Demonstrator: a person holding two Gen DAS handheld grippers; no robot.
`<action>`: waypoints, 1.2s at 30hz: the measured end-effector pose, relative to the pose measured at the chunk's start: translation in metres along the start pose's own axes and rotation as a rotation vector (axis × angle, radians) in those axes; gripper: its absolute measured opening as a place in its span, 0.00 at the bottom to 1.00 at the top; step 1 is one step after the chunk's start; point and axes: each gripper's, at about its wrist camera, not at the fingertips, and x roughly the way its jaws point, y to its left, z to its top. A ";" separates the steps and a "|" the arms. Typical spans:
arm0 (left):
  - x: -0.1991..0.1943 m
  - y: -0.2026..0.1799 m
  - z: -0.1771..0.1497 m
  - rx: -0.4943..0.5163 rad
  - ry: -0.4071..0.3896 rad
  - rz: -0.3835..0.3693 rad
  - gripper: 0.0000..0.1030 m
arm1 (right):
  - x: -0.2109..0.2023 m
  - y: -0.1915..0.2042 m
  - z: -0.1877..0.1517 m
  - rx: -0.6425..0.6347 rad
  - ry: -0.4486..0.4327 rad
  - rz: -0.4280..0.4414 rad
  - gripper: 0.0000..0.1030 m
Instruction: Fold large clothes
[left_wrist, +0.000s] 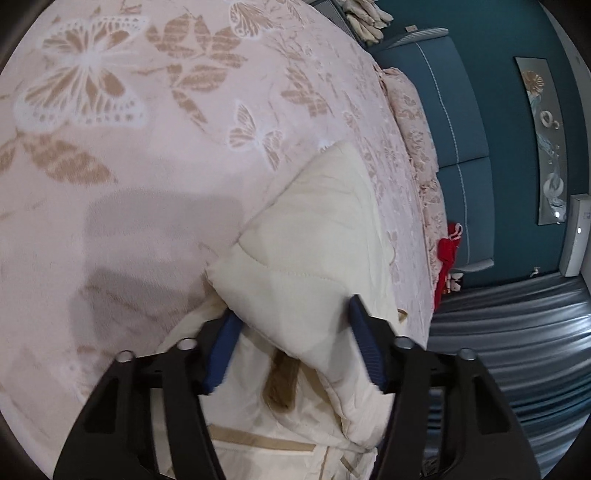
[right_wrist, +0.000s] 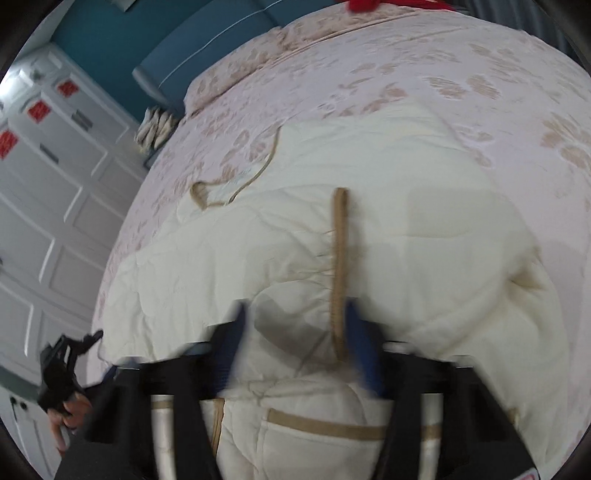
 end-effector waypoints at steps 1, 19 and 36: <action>0.000 0.000 0.003 0.004 -0.004 0.012 0.30 | 0.001 0.004 0.003 -0.020 -0.003 -0.009 0.09; 0.030 -0.037 -0.065 0.540 -0.094 0.372 0.09 | 0.010 -0.027 -0.006 -0.195 -0.032 -0.223 0.04; -0.045 -0.114 -0.074 0.828 -0.301 0.413 0.49 | -0.058 0.050 -0.007 -0.282 -0.182 -0.151 0.23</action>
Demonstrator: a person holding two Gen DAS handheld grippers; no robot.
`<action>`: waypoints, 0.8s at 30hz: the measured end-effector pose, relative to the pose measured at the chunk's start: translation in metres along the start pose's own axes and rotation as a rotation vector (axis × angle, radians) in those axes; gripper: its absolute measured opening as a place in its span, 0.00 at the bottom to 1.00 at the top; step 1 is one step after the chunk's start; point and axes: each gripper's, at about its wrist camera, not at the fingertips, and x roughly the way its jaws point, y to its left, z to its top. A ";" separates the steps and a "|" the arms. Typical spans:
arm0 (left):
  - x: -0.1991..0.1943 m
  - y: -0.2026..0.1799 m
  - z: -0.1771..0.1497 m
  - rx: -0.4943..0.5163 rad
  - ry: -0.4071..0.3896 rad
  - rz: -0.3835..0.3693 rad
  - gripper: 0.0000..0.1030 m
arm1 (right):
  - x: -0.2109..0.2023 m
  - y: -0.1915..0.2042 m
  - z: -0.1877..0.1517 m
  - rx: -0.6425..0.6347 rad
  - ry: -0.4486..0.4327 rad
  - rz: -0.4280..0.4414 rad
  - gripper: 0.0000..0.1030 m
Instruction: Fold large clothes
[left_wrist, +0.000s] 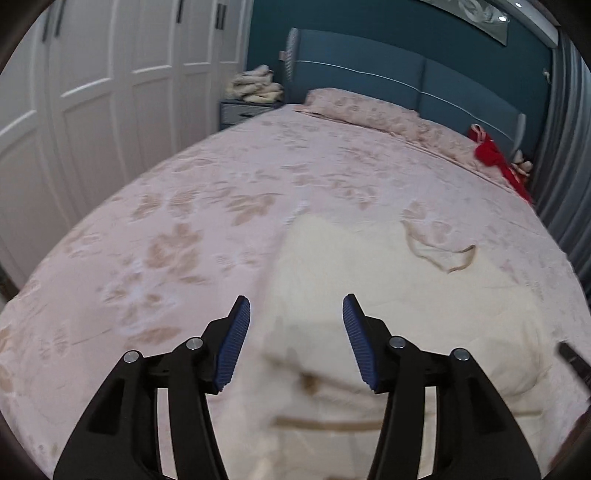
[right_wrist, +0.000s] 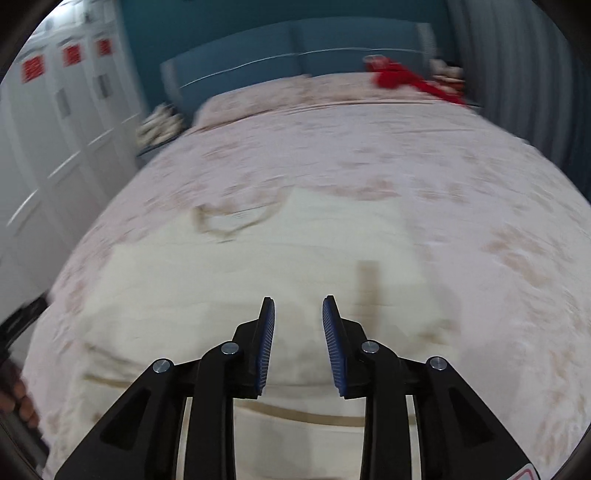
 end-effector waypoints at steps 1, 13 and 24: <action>0.008 -0.008 0.001 0.019 0.014 0.002 0.49 | 0.010 0.015 -0.001 -0.036 0.012 0.020 0.21; 0.093 -0.049 -0.055 0.173 0.143 0.065 0.48 | 0.093 0.041 -0.051 -0.119 0.161 0.015 0.12; 0.097 -0.050 -0.064 0.196 0.109 0.080 0.49 | 0.094 0.036 -0.058 -0.096 0.129 0.046 0.13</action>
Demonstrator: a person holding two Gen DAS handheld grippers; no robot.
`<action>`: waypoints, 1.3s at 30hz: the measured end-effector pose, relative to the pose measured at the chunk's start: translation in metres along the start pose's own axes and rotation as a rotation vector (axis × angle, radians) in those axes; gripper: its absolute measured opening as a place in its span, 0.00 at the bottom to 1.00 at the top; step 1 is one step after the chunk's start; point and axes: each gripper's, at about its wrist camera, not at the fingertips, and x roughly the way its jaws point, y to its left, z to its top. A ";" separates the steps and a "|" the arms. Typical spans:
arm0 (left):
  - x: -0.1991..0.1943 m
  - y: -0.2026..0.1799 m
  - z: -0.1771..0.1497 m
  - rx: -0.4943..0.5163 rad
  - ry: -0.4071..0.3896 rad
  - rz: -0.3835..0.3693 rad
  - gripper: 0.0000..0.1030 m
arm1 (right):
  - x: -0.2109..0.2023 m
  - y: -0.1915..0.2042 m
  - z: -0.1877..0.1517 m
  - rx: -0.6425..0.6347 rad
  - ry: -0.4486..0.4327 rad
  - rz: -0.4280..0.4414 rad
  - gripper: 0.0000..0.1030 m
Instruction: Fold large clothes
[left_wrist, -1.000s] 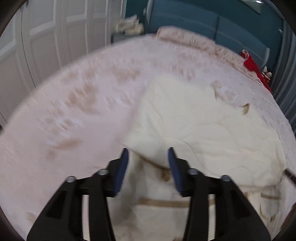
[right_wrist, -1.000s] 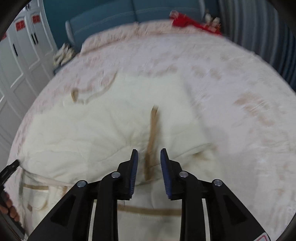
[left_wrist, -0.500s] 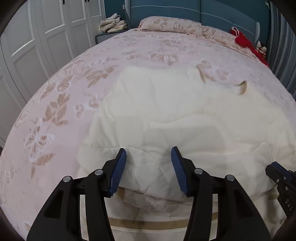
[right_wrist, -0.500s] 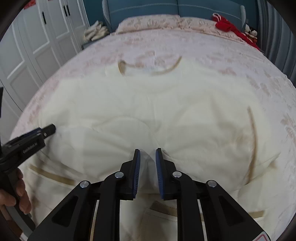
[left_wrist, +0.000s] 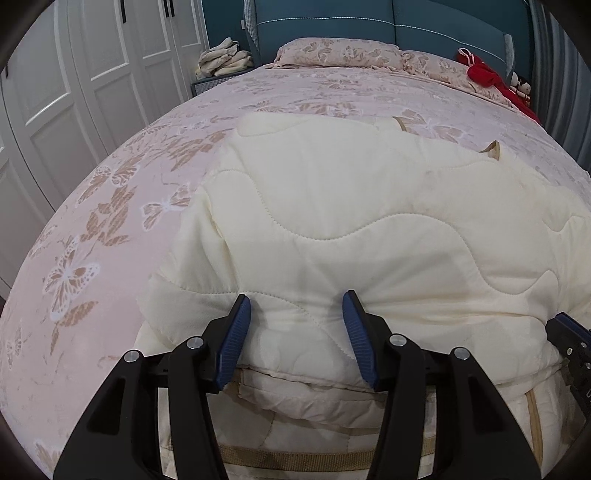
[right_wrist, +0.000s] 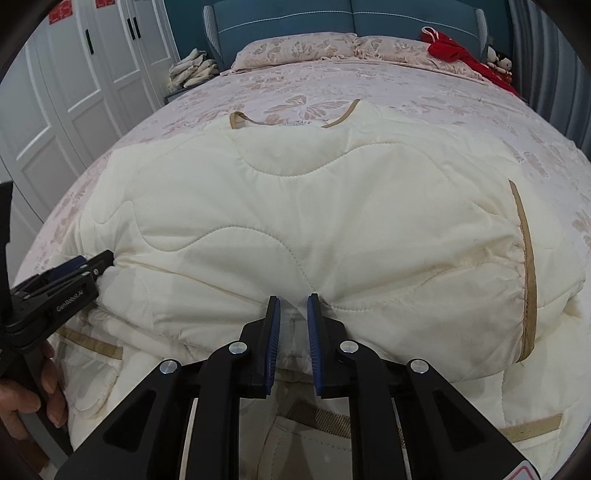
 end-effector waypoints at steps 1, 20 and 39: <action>-0.006 0.002 0.003 -0.002 -0.001 -0.011 0.49 | -0.004 -0.001 0.003 0.009 0.008 0.012 0.13; 0.073 0.061 0.167 -0.273 0.061 -0.212 0.80 | 0.097 0.055 0.196 0.109 0.037 0.264 0.62; 0.123 0.053 0.128 -0.187 0.012 -0.070 0.28 | 0.181 0.087 0.193 -0.022 0.093 0.153 0.04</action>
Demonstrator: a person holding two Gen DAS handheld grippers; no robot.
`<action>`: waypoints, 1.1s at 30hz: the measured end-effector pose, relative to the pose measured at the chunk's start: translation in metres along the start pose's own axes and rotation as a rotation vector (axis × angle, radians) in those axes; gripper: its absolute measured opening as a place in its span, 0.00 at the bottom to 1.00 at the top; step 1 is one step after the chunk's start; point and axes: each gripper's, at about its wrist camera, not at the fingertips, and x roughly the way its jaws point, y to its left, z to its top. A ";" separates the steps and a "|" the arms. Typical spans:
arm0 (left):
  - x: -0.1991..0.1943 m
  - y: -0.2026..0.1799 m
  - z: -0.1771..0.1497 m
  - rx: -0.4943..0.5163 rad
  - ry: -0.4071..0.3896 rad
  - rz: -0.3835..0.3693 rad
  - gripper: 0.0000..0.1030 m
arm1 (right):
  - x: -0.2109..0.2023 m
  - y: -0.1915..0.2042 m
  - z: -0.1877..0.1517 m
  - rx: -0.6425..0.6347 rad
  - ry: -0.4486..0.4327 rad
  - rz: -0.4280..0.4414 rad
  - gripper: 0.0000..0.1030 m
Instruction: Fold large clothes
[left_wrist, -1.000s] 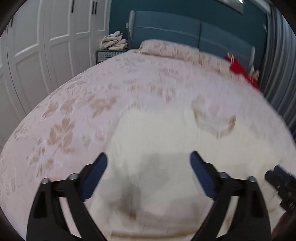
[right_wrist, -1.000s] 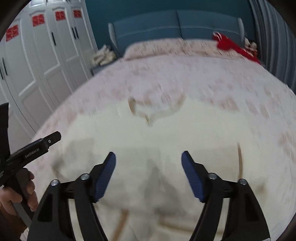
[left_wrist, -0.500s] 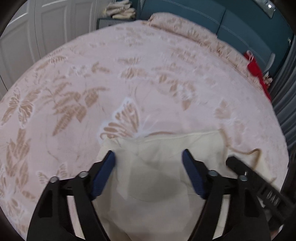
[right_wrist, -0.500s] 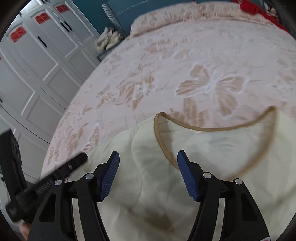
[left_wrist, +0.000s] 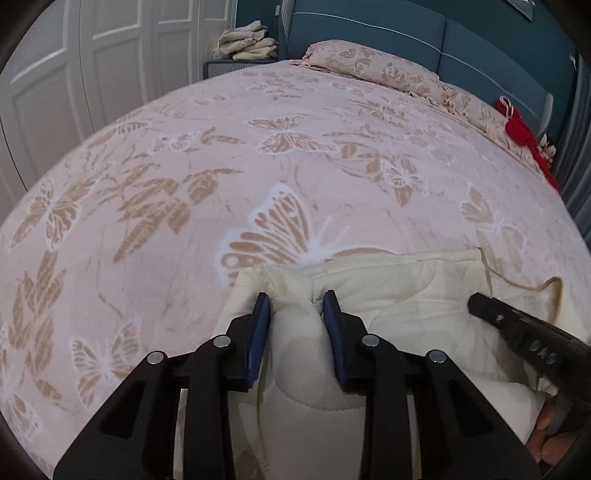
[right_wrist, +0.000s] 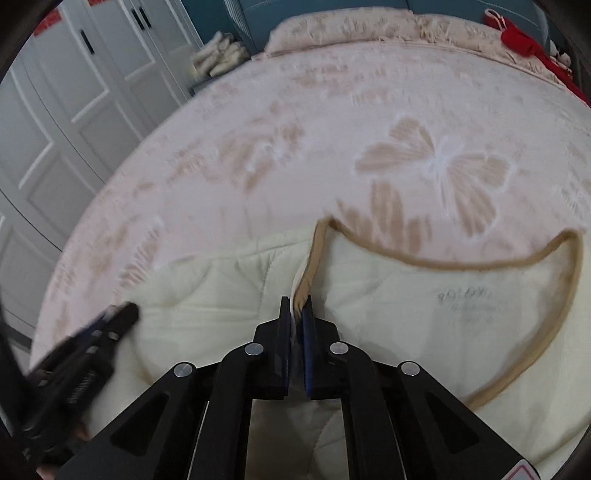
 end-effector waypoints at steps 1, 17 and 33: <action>0.001 -0.001 -0.001 0.003 -0.004 0.007 0.29 | 0.000 0.000 -0.001 -0.006 -0.005 -0.008 0.04; -0.083 -0.026 0.011 0.060 -0.144 -0.057 0.74 | -0.168 -0.155 -0.043 0.384 -0.302 -0.166 0.45; 0.019 -0.280 -0.015 0.298 0.276 -0.336 0.48 | -0.137 -0.249 -0.072 0.420 -0.145 -0.066 0.00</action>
